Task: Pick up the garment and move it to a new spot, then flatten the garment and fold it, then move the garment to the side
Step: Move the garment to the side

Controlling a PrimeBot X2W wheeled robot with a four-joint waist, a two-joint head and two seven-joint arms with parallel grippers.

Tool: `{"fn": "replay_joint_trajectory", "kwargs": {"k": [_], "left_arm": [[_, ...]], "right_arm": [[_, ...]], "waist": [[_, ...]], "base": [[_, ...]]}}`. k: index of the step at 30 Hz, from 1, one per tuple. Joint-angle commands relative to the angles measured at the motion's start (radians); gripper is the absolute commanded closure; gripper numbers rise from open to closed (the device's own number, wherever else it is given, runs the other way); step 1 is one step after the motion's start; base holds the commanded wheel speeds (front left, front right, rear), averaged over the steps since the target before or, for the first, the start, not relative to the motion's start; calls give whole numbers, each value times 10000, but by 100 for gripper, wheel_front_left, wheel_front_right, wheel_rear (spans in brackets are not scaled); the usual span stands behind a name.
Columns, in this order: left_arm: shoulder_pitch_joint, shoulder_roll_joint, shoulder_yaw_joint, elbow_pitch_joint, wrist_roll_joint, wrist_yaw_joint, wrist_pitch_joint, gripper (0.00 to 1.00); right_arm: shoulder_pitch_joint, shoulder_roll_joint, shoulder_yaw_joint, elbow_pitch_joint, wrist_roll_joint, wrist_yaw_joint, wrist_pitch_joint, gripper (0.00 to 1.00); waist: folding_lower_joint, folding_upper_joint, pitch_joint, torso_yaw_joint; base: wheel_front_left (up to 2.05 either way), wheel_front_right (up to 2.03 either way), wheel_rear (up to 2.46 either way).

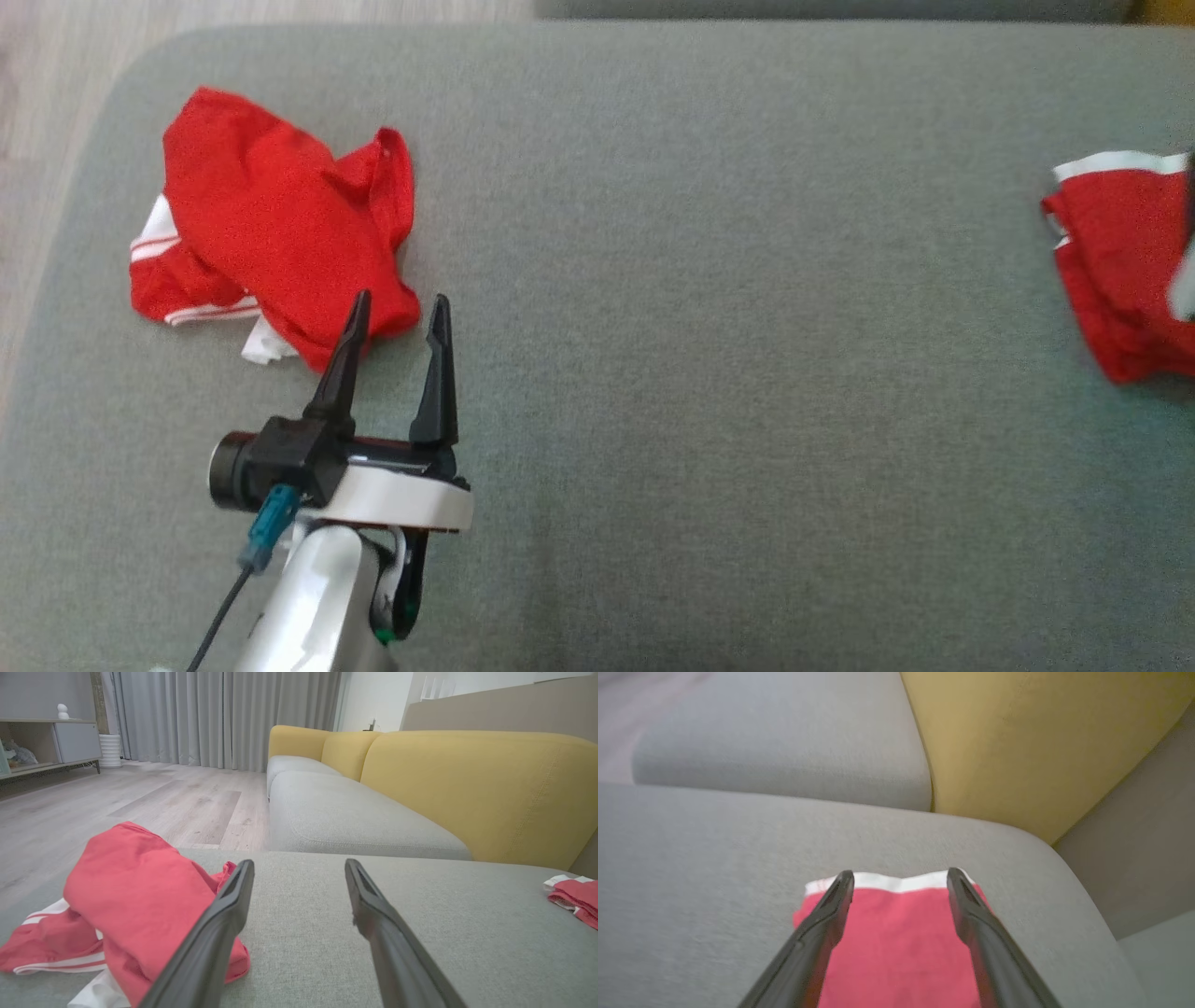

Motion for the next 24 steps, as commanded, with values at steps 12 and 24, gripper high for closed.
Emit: {"fn": "replay_joint_trajectory", "kwargs": {"k": [12, 24], "left_arm": [[573, 48, 582, -253, 10, 175, -51, 0], [1031, 63, 698, -482, 56, -17, -51, 0]], "right_arm": [[1420, 2750, 857, -3519, 2058, 65, -2446, 0], [5164, 3891, 861, -6081, 2179, 65, -3568, 0]], "waist": [[1, 0, -1314, -437], [1, 0, -1581, -289]], "base": [[0, 0, 0], [0, 0, 0]]}}
